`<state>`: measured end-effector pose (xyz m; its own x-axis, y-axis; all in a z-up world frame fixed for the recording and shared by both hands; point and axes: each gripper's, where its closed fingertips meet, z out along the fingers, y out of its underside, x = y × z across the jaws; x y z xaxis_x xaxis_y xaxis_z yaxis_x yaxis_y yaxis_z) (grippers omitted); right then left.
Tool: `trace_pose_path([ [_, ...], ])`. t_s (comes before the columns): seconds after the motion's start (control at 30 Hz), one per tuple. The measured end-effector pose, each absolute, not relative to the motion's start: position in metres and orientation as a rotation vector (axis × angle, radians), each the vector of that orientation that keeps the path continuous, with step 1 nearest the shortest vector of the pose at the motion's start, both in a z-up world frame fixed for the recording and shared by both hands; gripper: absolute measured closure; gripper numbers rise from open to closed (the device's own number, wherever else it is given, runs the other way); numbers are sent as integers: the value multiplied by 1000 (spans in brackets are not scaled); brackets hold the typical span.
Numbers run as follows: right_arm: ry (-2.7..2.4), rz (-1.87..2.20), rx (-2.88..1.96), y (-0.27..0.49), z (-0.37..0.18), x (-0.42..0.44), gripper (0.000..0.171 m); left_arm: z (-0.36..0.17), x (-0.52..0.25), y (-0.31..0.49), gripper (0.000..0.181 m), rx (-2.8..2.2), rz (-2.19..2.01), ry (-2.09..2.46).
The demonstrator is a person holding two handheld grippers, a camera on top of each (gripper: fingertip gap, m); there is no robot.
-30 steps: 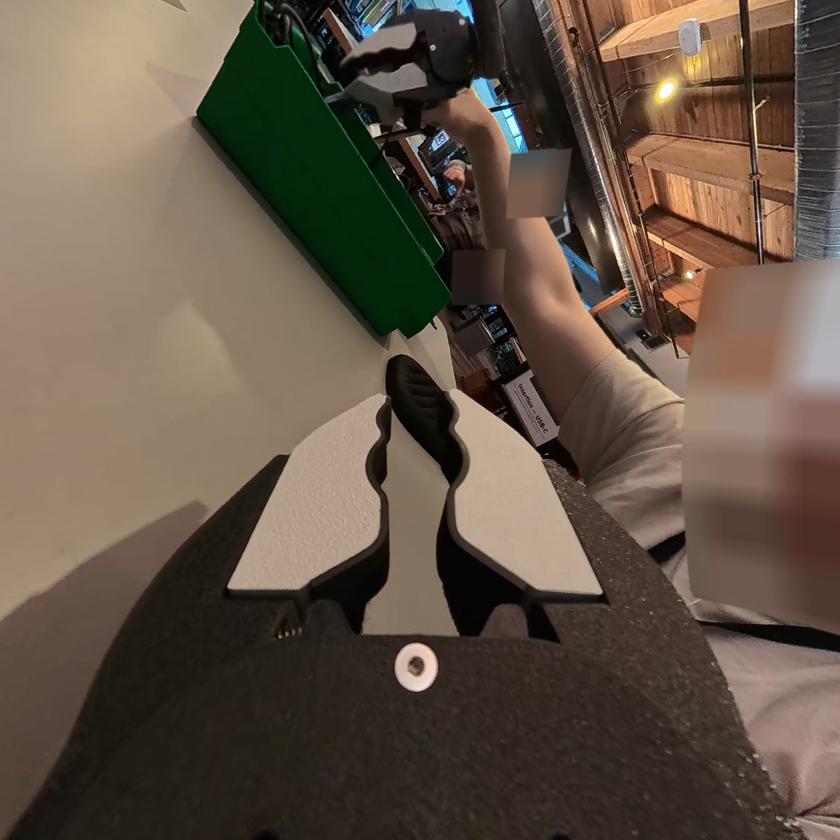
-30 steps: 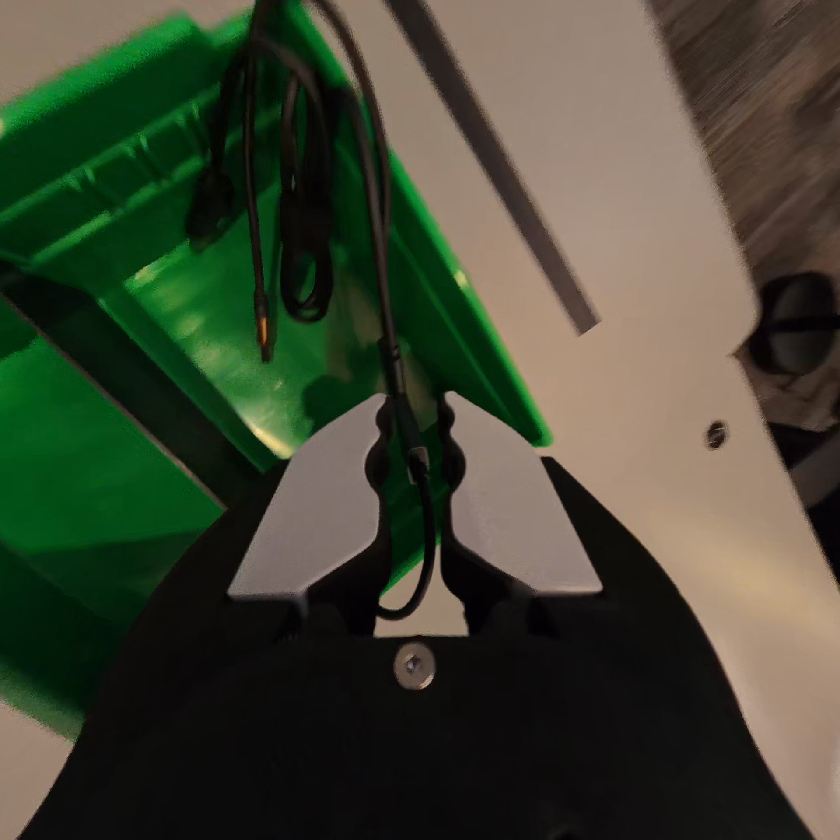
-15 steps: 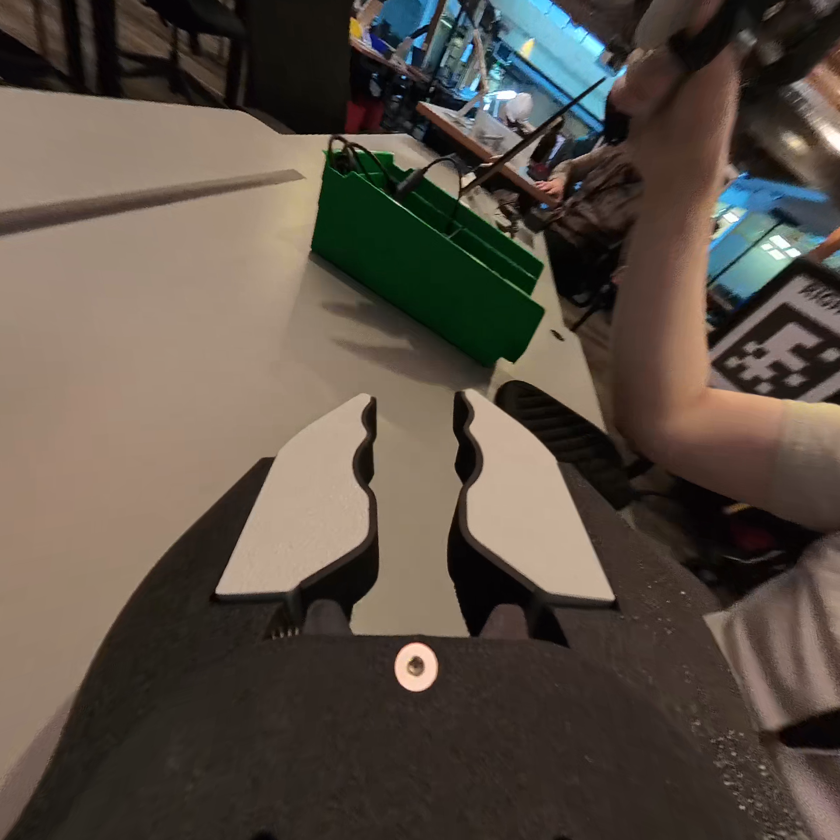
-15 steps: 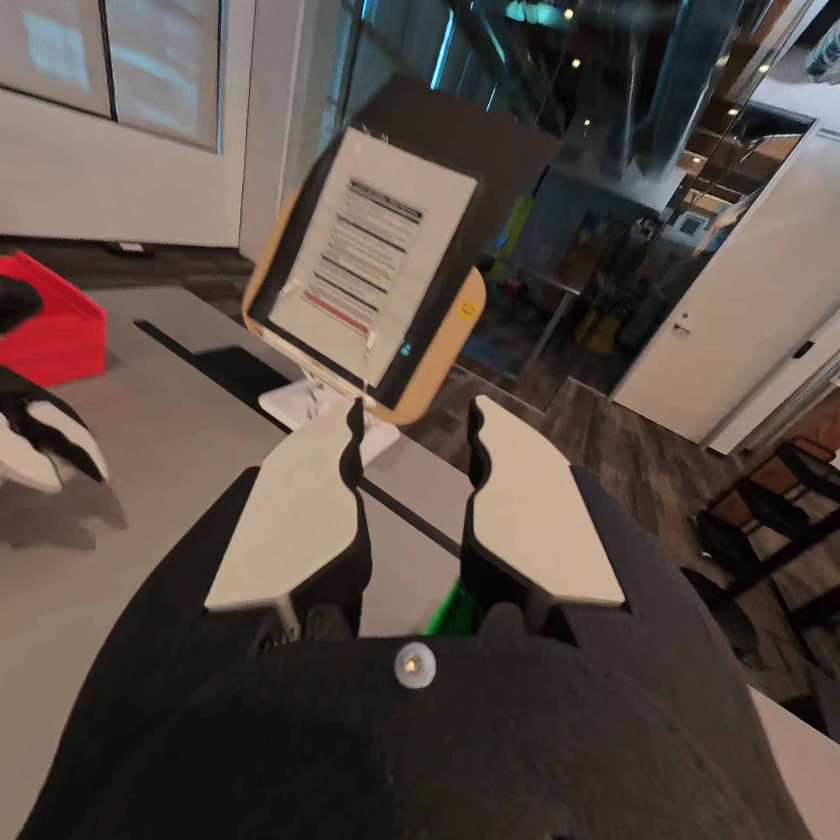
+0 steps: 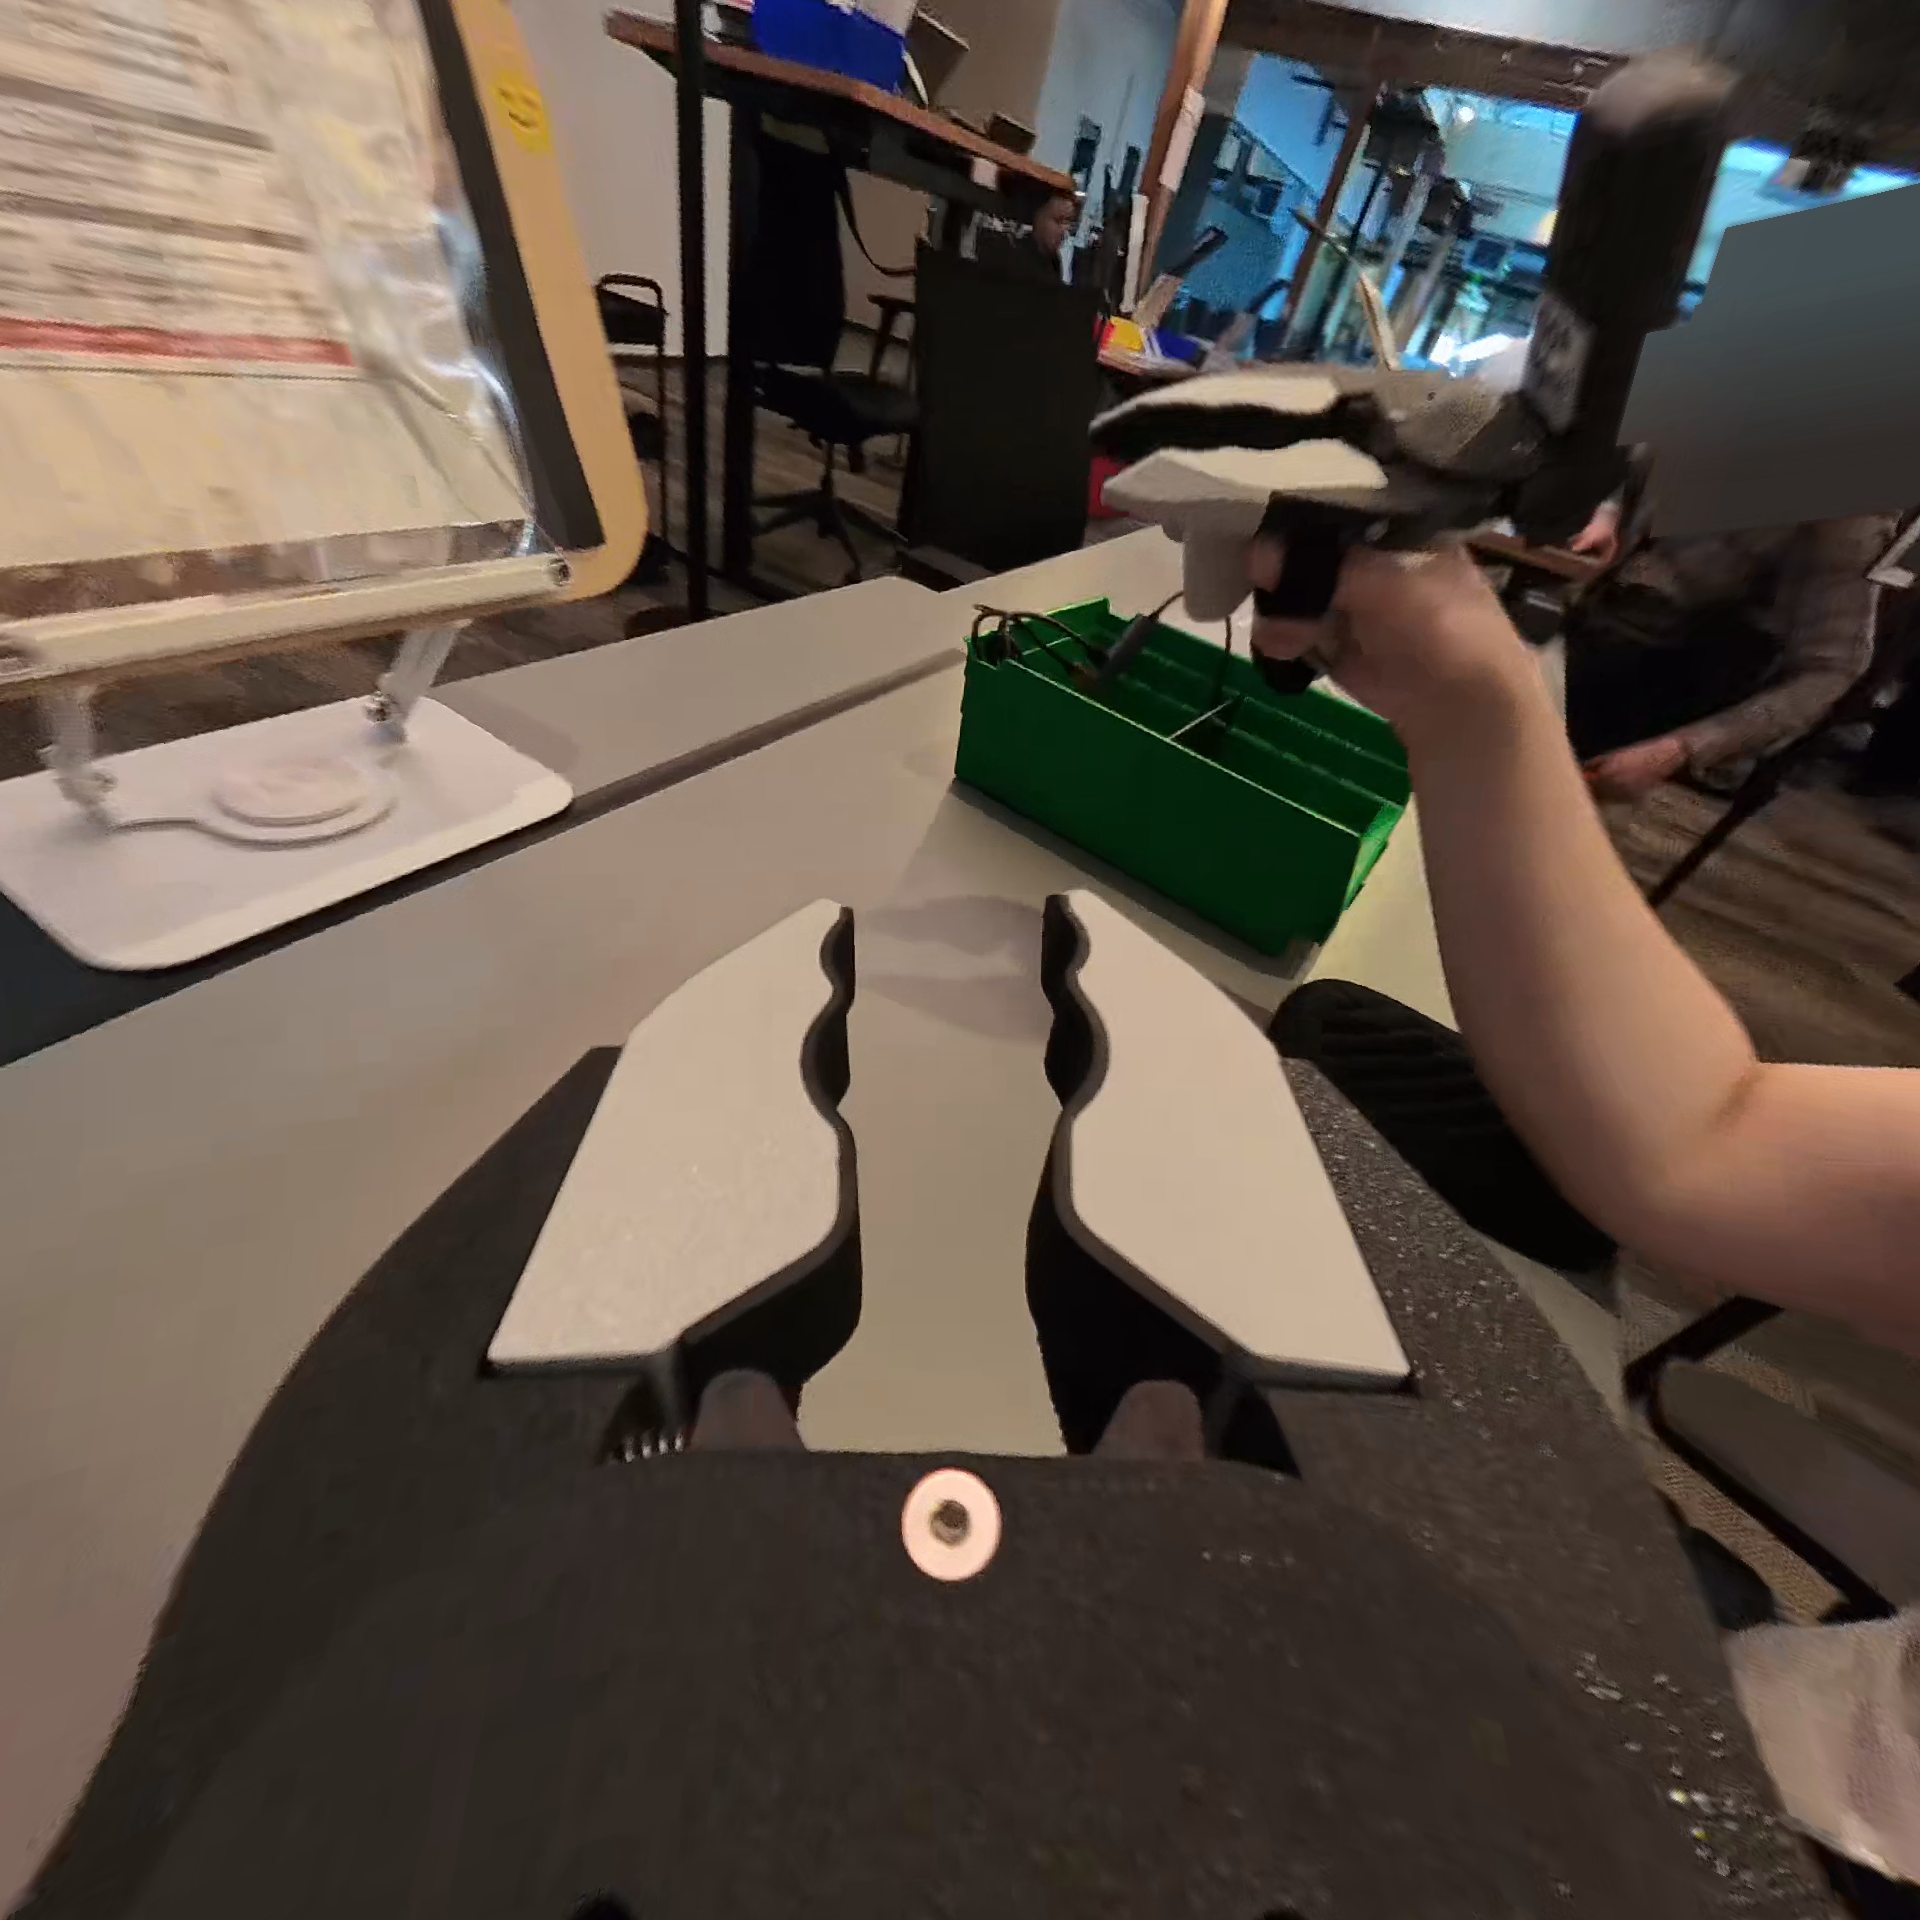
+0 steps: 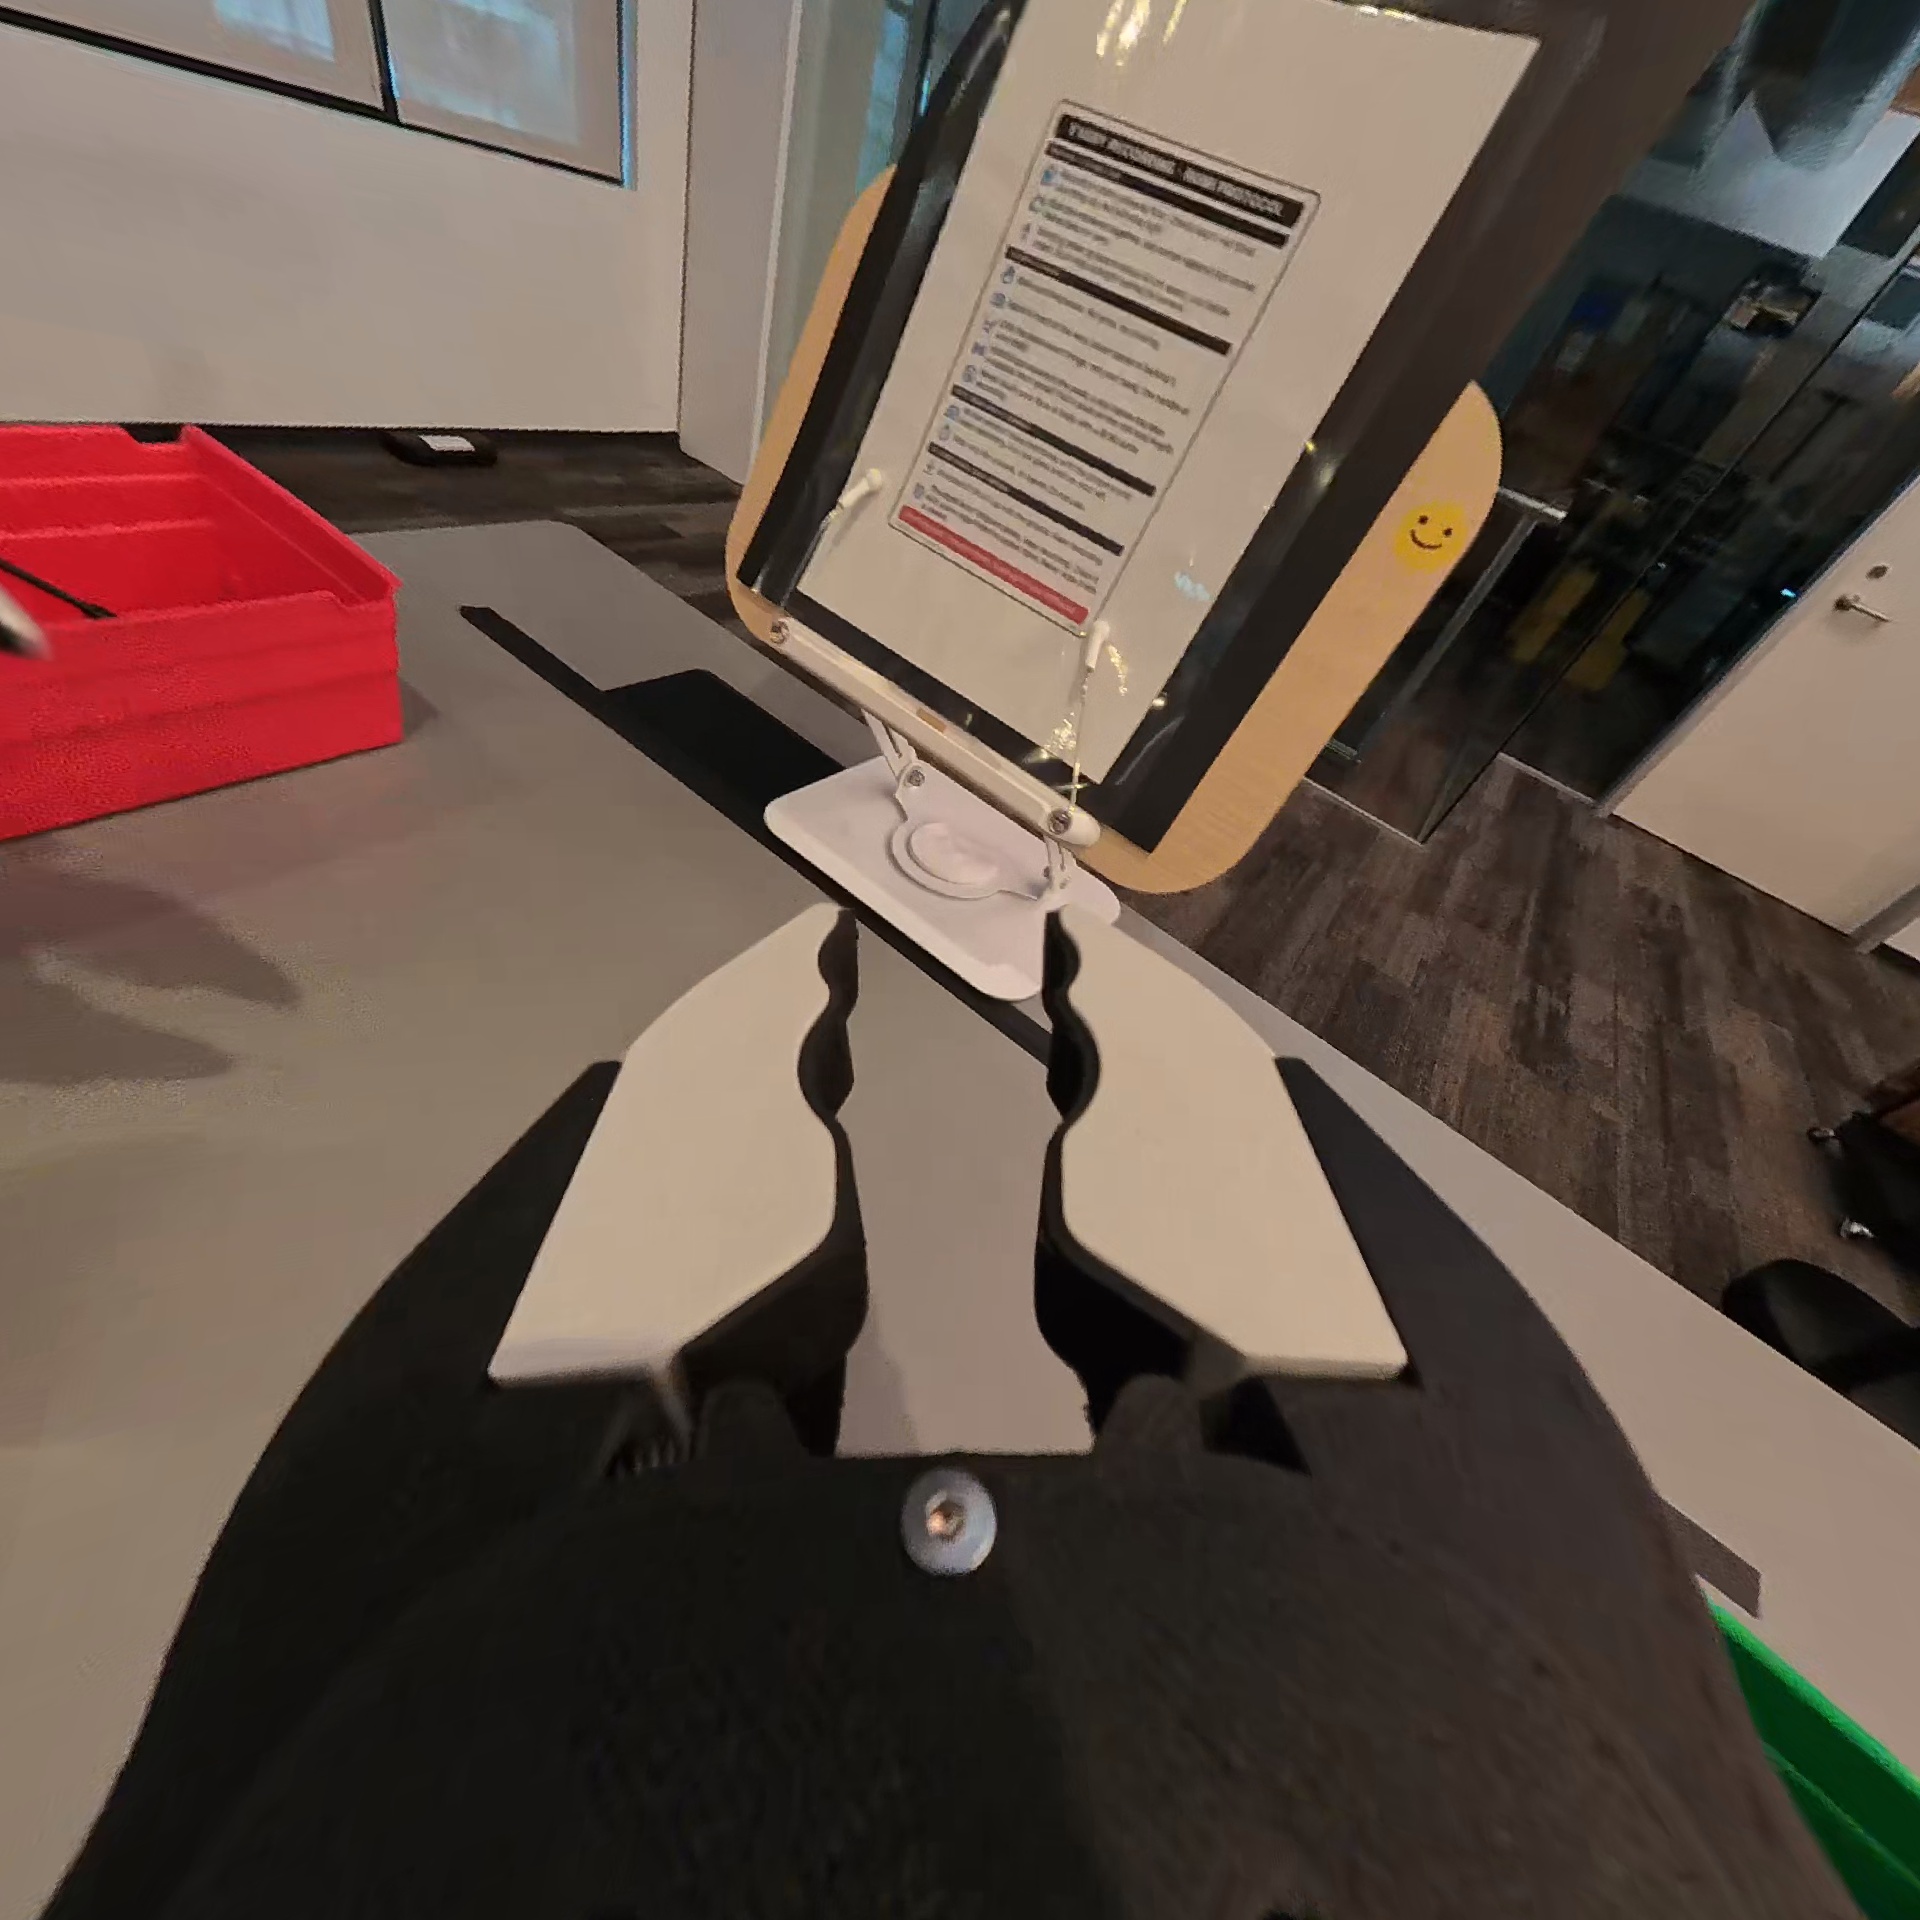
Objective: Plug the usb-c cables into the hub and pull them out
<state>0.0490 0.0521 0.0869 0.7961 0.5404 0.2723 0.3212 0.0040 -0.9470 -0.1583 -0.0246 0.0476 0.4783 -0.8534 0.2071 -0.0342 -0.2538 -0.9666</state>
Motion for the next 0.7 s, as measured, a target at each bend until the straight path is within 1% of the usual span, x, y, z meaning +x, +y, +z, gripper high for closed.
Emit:
trace_pose_path([
  [0.07, -696, 194, -1602, 53, 85, 56, 136, 56, -199, -37, 149, -1688, -884, 728],
  [0.17, -672, 205, -1594, 54, 88, 67, 137, 49, -296, -30, 149, -1860, -560, 617],
  [0.27, -644, 187, -1592, 56, 91, 77, 137, 32, -404, -17, 148, -2040, -191, 477],
  [0.37, -640, 191, -1590, 58, 92, 78, 137, 5, -473, -6, 148, -2225, -7, 388],
  [0.5, -667, 153, -1604, 58, 88, 76, 137, -25, -511, 10, 148, -2350, 106, 315],
  [0.6, -694, 117, -1606, 56, 86, 75, 137, -46, -518, 13, 148, -2446, 166, 335],
  [0.7, -697, 113, -1606, 56, 86, 76, 137, -61, -527, 14, 153, -2522, 283, 360],
])
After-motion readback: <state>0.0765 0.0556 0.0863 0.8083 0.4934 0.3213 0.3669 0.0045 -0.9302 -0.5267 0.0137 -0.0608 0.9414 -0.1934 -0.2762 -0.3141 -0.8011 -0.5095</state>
